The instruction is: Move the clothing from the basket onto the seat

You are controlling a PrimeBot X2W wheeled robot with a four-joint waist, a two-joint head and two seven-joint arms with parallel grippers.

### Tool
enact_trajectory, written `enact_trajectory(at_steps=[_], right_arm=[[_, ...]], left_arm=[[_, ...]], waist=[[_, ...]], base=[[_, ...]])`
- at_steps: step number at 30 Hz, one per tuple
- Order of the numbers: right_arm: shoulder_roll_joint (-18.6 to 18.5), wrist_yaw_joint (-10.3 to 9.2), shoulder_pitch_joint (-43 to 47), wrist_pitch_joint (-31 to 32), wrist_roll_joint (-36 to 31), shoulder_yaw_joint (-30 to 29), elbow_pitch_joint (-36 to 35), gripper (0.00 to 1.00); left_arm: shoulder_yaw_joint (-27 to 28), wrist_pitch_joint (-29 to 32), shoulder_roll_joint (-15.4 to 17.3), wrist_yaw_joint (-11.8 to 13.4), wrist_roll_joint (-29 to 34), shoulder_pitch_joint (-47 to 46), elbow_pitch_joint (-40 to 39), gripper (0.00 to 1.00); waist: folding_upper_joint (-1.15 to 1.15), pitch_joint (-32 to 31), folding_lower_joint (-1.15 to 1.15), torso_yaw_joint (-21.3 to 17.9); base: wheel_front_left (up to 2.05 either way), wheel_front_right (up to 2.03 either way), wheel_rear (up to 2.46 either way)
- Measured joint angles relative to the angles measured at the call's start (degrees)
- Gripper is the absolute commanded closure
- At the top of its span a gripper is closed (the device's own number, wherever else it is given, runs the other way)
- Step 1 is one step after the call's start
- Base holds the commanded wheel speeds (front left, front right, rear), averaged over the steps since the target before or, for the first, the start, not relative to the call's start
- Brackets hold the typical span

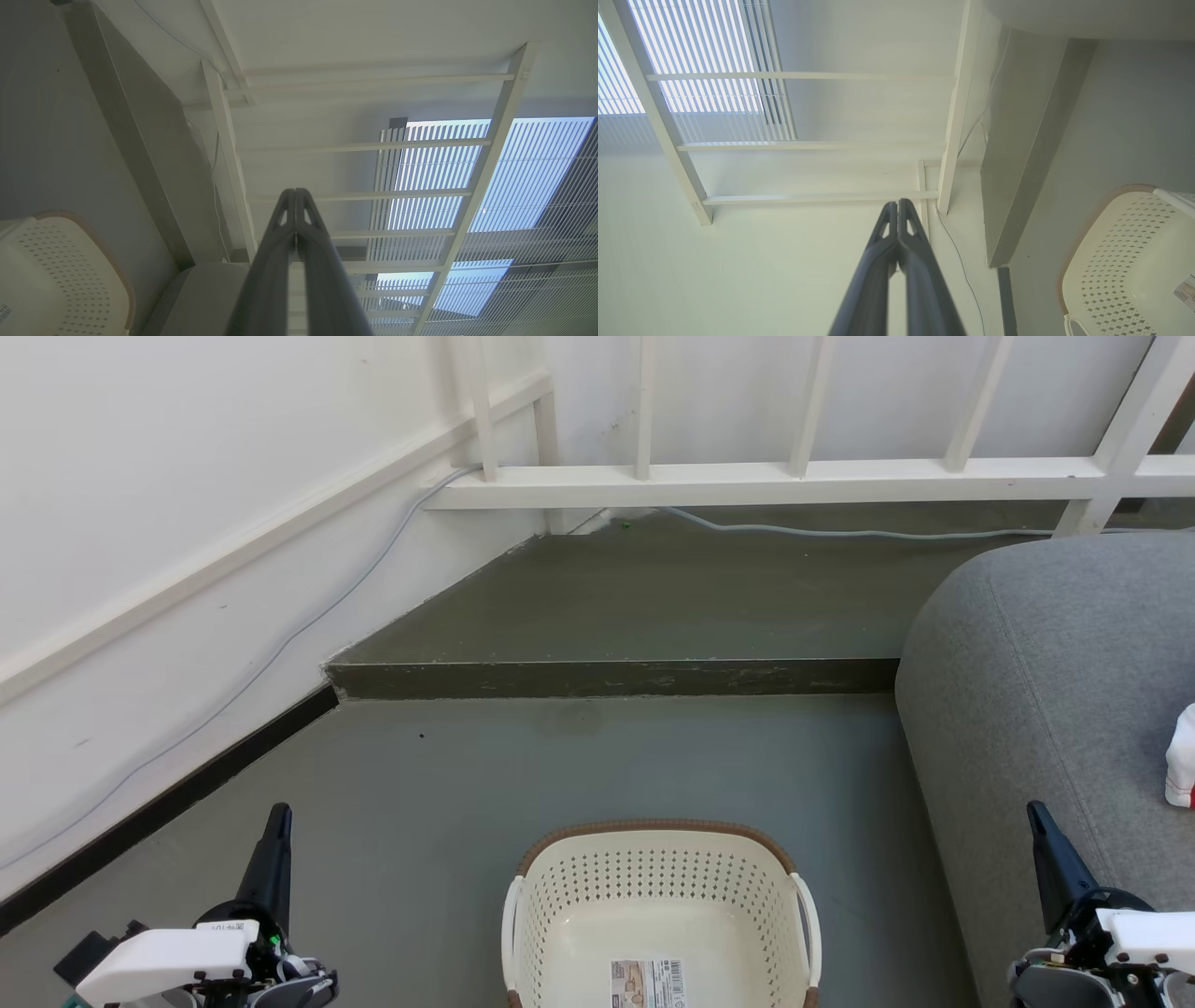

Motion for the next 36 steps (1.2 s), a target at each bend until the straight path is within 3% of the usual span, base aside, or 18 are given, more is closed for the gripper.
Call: enact_trajectory(at_steps=[36], right_arm=[[0.03, 0.0, -0.42, 0.07, 0.0, -0.03, 0.0, 1.0]], left_arm=[[0.43, 0.25, -0.15, 0.0, 0.08, 0.0, 0.01, 1.0]], waist=[[0.0, 0.0, 0.0, 0.0]], base=[[0.0, 0.0, 0.0]])
